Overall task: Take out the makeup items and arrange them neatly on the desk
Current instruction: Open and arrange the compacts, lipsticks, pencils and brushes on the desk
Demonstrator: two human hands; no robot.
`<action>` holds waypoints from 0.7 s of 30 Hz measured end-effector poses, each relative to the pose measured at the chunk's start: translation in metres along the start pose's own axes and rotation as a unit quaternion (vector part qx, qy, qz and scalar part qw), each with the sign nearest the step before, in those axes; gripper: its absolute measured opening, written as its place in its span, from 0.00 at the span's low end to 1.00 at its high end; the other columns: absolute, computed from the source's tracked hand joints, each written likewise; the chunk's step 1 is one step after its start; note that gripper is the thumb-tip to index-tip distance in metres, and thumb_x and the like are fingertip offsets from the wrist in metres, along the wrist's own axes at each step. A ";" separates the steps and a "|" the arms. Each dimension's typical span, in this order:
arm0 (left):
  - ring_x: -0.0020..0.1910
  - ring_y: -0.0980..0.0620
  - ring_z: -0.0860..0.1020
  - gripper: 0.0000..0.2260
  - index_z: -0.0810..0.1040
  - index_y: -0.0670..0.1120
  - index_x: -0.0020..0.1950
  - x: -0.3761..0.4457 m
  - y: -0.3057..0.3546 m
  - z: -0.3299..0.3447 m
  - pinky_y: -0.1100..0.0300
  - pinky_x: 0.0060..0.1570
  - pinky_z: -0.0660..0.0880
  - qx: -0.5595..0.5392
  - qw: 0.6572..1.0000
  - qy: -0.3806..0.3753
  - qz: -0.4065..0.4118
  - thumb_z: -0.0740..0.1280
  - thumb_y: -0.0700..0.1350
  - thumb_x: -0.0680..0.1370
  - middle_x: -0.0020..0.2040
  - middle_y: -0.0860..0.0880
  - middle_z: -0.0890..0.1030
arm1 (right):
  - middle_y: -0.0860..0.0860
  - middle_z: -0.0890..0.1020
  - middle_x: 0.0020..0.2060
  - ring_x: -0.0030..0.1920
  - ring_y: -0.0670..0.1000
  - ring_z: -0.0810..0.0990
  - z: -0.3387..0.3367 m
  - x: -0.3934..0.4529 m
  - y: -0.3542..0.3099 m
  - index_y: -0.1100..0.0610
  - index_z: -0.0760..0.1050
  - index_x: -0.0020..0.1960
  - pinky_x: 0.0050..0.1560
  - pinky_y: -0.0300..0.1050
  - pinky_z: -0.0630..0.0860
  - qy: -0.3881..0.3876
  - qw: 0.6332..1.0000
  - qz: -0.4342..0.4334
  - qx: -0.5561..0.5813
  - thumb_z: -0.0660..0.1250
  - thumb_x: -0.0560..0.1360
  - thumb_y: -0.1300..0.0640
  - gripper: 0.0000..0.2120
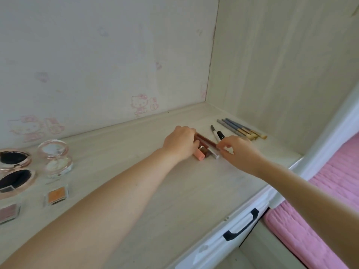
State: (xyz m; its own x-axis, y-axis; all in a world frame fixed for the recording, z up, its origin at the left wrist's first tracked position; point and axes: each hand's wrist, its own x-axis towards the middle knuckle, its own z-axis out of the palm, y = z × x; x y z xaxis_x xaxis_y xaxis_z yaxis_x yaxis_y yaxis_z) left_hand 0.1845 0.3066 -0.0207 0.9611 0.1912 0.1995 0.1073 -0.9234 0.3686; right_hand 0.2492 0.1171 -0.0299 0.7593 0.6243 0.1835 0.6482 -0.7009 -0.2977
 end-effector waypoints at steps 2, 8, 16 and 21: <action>0.58 0.42 0.71 0.11 0.77 0.42 0.51 0.009 0.000 0.003 0.51 0.49 0.72 0.022 1.000 -0.007 -0.015 0.60 0.47 0.78 0.52 0.43 0.77 | 0.48 0.77 0.52 0.55 0.52 0.73 0.006 0.002 -0.003 0.50 0.77 0.58 0.54 0.41 0.69 0.001 1.000 -0.018 -0.010 0.66 0.76 0.52 0.12; 0.61 0.42 0.68 0.16 0.76 0.42 0.52 0.021 -0.004 0.013 0.49 0.53 0.72 0.066 0.996 -0.047 -0.041 0.58 0.53 0.80 0.55 0.42 0.75 | 0.49 0.74 0.53 0.56 0.54 0.69 0.025 0.006 -0.015 0.53 0.76 0.58 0.55 0.44 0.68 0.039 0.999 -0.038 -0.006 0.69 0.74 0.52 0.14; 0.62 0.42 0.67 0.16 0.77 0.41 0.52 0.020 -0.006 0.020 0.48 0.57 0.70 -0.019 0.998 -0.002 -0.060 0.59 0.53 0.80 0.54 0.42 0.76 | 0.49 0.76 0.55 0.57 0.54 0.69 0.030 0.002 -0.017 0.54 0.77 0.57 0.57 0.51 0.70 0.083 0.996 -0.025 -0.006 0.69 0.74 0.52 0.13; 0.64 0.44 0.65 0.15 0.75 0.45 0.58 0.017 -0.004 0.018 0.50 0.60 0.68 -0.093 0.994 0.038 -0.048 0.60 0.53 0.79 0.56 0.45 0.76 | 0.49 0.78 0.52 0.56 0.54 0.71 0.026 0.000 -0.016 0.53 0.79 0.56 0.55 0.47 0.69 0.126 0.992 -0.003 0.031 0.70 0.74 0.54 0.11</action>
State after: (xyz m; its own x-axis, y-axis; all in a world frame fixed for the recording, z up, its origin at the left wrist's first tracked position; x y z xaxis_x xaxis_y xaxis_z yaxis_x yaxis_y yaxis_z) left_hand 0.2053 0.3074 -0.0346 0.9258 0.3073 0.2202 0.1424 -0.8229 0.5501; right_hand 0.2371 0.1374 -0.0496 0.7511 0.5166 0.4111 0.6535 -0.6701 -0.3520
